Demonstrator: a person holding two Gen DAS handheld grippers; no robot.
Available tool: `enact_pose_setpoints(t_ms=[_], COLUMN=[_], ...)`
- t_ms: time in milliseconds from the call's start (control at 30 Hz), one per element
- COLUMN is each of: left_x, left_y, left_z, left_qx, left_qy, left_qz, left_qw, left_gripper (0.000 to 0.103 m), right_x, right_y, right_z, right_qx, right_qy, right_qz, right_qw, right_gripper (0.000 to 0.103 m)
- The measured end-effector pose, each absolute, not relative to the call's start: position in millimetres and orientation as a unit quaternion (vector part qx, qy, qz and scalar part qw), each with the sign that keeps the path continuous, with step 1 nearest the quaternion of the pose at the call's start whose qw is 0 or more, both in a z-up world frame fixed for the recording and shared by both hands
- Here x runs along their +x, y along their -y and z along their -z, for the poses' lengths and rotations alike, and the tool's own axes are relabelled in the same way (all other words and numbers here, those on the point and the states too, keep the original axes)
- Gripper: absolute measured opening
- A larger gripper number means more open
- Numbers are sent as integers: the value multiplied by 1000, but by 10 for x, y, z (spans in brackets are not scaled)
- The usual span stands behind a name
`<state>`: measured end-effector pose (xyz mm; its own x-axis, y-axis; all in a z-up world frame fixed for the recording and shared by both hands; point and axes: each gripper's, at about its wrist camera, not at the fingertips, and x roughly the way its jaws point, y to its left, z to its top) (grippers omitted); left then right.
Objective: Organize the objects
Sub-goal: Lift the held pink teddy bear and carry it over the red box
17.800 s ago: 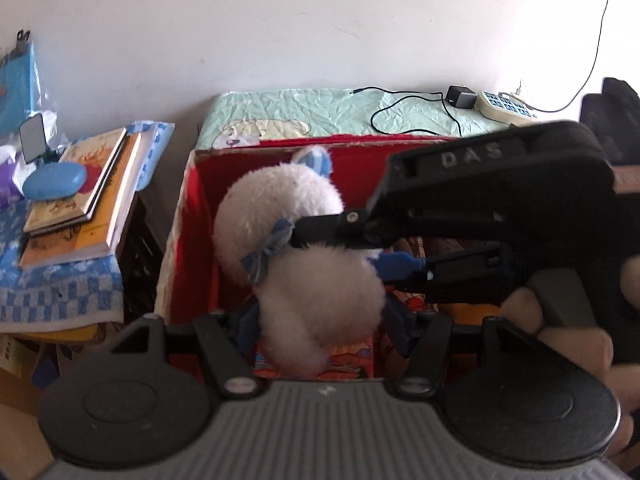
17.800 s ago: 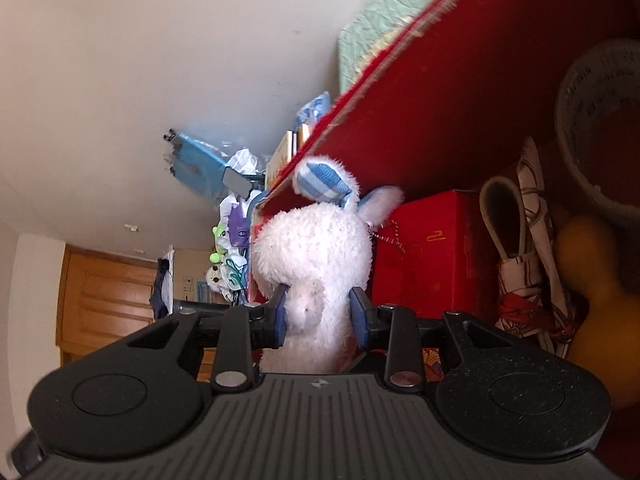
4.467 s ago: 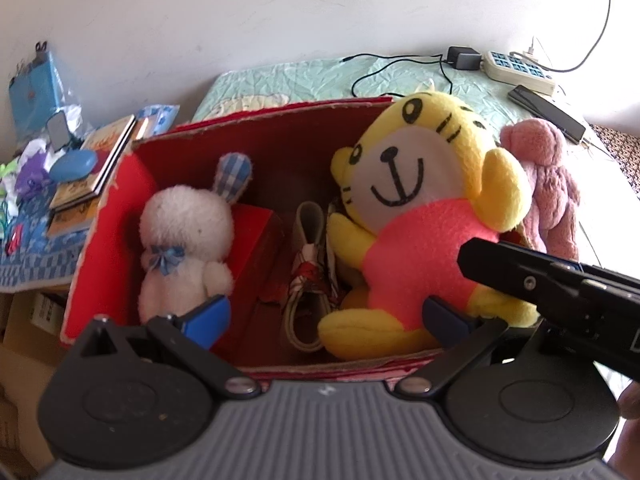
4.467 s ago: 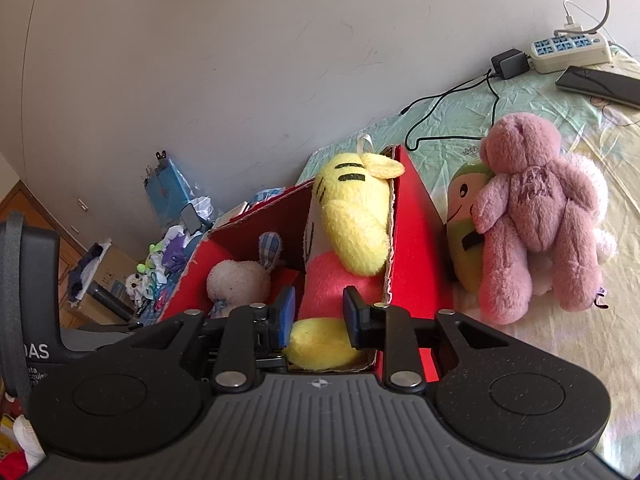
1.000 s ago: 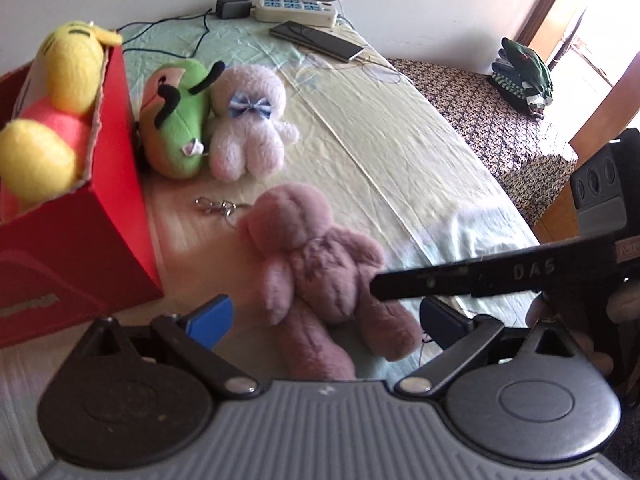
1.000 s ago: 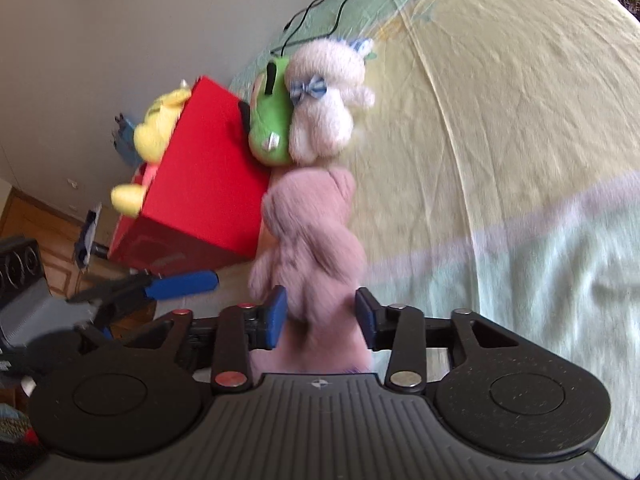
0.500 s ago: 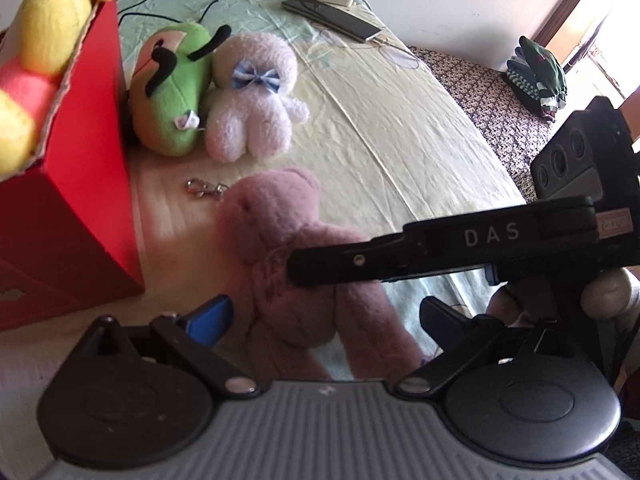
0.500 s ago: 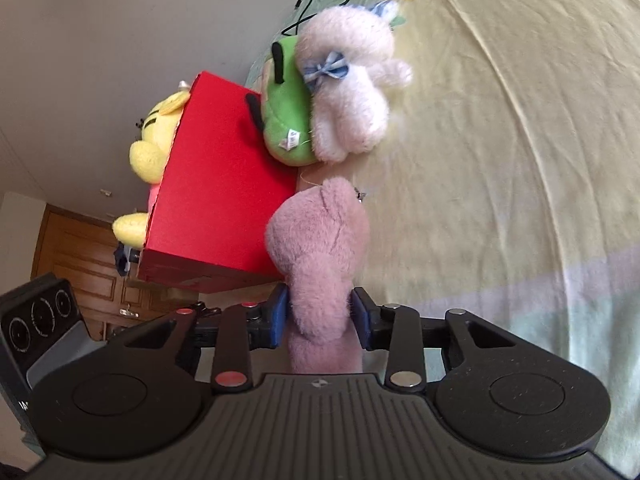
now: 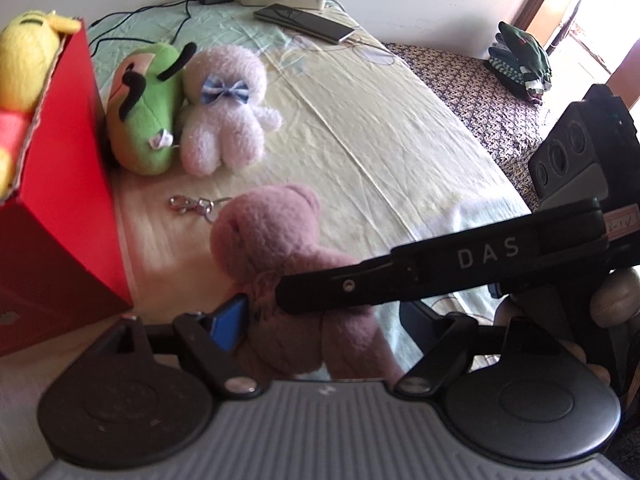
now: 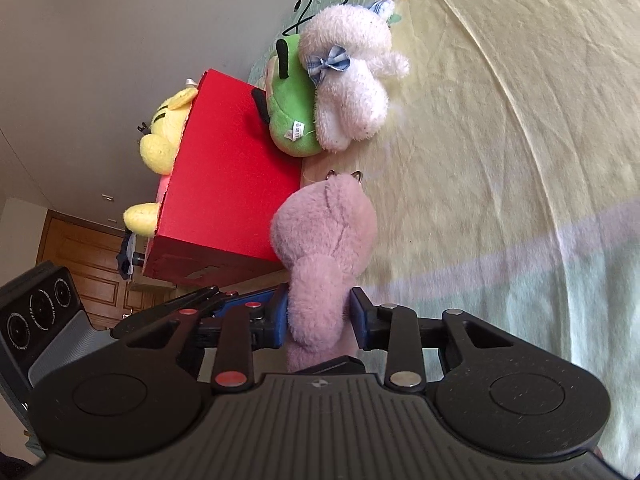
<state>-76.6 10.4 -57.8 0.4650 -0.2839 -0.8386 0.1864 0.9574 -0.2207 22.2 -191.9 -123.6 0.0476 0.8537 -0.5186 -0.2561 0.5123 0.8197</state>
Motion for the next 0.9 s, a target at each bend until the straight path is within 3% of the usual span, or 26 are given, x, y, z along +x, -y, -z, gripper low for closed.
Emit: enact_pose_setpoints(t_ms=[333, 900], left_x=[-932, -1325], left_y=[-111, -564], left_z=[197, -781], left_qx=[-45, -5], left_qy=[-453, -312], left_qz=[145, 143], left_qw=[878, 939], left_gripper=[79, 79], right_x=[41, -193], right_y=[2065, 1710], right_z=[865, -110], right_qx=[263, 275], right_qy=[-501, -371], right_qz=[-435, -478], right_qw=[701, 747], right_gripper=[33, 33])
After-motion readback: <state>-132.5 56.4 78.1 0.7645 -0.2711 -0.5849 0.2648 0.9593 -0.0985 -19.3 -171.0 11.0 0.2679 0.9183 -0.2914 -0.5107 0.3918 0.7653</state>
